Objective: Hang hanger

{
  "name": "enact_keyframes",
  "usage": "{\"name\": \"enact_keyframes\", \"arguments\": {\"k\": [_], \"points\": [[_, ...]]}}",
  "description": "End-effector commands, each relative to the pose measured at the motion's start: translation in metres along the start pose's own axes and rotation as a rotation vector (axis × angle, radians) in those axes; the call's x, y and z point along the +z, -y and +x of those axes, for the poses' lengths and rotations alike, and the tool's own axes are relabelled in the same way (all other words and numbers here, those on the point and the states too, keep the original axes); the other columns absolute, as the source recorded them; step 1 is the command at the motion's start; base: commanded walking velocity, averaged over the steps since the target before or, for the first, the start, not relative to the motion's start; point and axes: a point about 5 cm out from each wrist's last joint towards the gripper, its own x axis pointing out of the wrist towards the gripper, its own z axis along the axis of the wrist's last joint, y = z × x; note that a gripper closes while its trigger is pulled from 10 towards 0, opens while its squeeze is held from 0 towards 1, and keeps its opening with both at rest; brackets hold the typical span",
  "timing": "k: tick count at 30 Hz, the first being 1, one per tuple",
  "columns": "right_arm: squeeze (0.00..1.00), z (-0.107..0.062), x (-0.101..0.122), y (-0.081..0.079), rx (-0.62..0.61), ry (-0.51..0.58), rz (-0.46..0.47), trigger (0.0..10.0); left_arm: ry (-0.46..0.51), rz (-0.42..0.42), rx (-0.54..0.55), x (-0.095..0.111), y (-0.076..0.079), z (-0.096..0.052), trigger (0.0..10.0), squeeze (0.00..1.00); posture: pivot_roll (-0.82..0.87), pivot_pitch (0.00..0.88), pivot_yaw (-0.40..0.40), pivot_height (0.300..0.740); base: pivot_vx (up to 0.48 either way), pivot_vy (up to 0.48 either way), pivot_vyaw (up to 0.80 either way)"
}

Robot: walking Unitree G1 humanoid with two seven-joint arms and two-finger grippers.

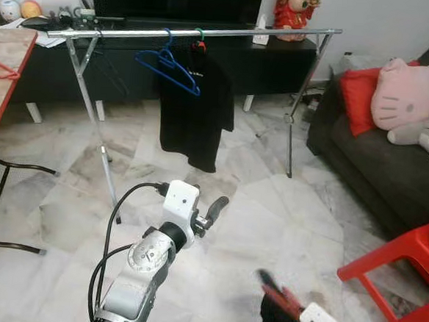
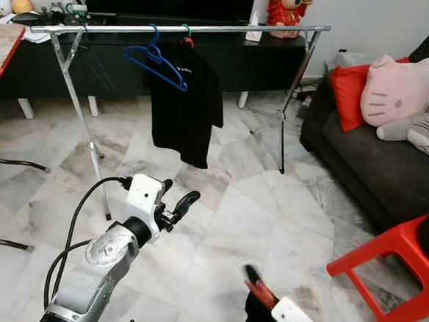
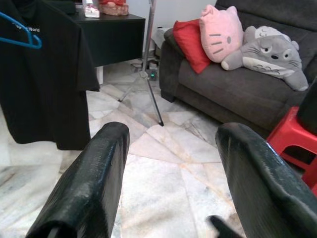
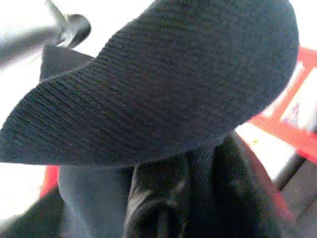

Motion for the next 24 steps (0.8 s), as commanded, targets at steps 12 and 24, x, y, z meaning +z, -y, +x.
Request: {"name": "enact_keyframes", "arguments": {"k": [12, 24], "points": [[0.00, -0.052, 0.064, 0.089, 0.014, 0.034, -0.452, 0.0, -0.073, 0.033, 0.049, -0.012, -0.006, -0.001, 10.0, 0.00, 0.04, 0.000, -0.110, 0.716, 0.000, 0.000, 0.00], [0.00, -0.093, 0.134, 0.117, -0.041, 0.177, -0.607, 0.0, -0.103, 0.076, -0.018, -0.018, 0.005, 0.000, 10.0, 0.00, 0.03, 0.000, -0.110, 0.716, 0.000, 0.000, 0.00]]}}
